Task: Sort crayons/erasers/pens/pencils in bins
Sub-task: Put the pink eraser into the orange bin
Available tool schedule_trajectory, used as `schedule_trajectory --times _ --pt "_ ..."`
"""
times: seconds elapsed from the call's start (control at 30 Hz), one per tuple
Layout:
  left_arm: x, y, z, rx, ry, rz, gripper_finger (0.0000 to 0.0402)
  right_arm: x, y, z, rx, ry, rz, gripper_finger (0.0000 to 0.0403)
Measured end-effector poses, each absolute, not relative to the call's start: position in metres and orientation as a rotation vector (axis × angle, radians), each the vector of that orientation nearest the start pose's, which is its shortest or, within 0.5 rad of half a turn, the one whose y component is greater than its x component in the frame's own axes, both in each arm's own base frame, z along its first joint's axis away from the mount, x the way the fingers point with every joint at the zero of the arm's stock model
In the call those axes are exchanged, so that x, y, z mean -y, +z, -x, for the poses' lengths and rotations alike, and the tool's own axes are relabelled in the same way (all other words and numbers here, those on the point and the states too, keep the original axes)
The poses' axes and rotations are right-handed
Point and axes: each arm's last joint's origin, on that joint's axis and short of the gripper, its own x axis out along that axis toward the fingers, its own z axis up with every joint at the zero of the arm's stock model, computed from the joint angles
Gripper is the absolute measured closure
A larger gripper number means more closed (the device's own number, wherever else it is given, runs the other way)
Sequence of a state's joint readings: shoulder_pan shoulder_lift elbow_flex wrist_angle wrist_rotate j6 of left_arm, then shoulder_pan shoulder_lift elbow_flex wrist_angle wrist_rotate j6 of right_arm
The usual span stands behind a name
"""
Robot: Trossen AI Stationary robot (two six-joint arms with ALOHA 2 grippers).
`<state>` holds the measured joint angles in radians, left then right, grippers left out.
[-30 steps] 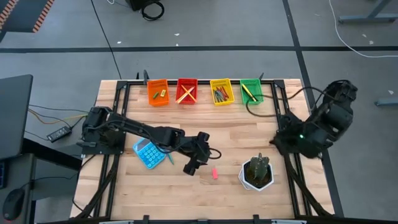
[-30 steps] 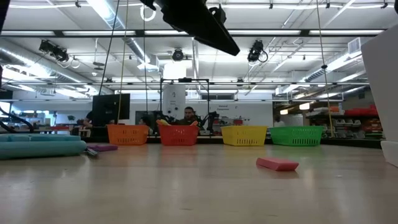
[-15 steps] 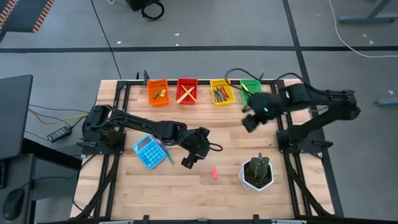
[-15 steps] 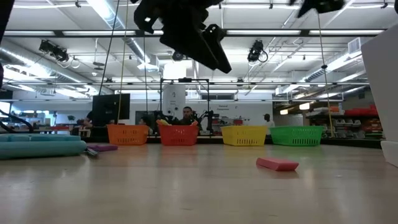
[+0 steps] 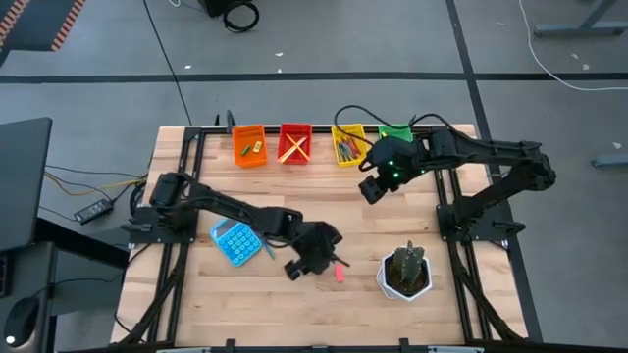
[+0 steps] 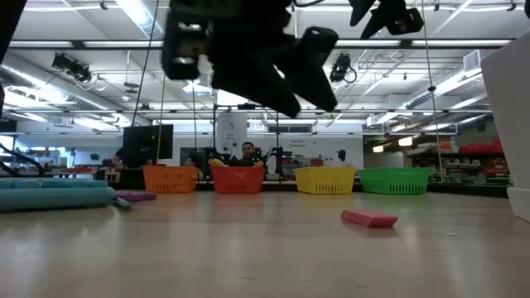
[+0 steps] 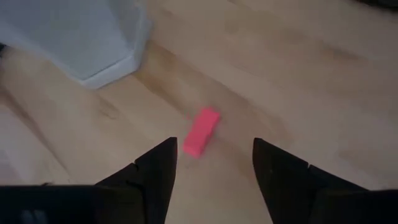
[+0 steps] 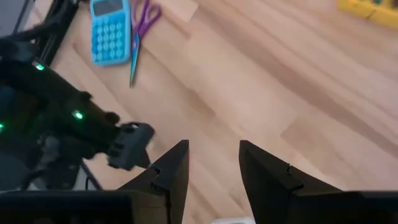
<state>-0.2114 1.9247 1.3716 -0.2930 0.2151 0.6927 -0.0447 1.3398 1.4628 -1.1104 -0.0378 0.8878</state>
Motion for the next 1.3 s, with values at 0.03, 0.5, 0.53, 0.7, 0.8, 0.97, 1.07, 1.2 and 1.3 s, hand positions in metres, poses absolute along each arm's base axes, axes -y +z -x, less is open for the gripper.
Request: schedule_trajectory --times 0.03,0.5,0.53,0.7,0.8,0.97,1.07,1.2,1.3 --pt "0.093 0.199 -0.407 -0.665 -0.683 -0.645 0.0188 0.010 0.371 -0.247 -0.908 -0.454 -0.850 0.0257" --pt "0.112 0.135 -0.428 -0.595 -0.793 -0.769 0.0205 0.011 0.375 -0.239 -0.874 -0.499 -0.842 0.0258" --pt "0.113 0.131 -0.430 -0.584 -0.789 -0.772 0.0206 0.011 0.375 -0.239 -0.877 -0.499 -0.842 0.0258" --pt "0.113 0.120 -0.435 -0.564 -0.769 -0.788 0.0211 0.008 0.375 -0.239 -0.885 -0.485 -0.836 0.0258" --pt "0.112 0.122 -0.438 -0.527 -0.742 -0.822 0.0212 0.004 0.375 -0.239 -0.891 -0.475 -0.835 0.0258" --pt "0.110 0.123 -0.440 -0.510 -0.731 -0.832 0.0210 -0.002 0.375 -0.239 -0.899 -0.463 -0.841 0.0258" --pt "0.108 0.116 -0.440 -0.535 -0.741 -0.818 0.0212 -0.005 0.375 -0.239 -0.902 -0.459 -0.846 0.0258" --pt "0.108 0.111 -0.440 -0.551 -0.757 -0.812 0.0214 -0.009 0.375 -0.239 -0.906 -0.447 -0.842 0.0258" --pt "0.108 0.107 -0.440 -0.561 -0.761 -0.811 0.0214 -0.011 0.375 -0.238 -0.908 -0.445 -0.846 0.0258"
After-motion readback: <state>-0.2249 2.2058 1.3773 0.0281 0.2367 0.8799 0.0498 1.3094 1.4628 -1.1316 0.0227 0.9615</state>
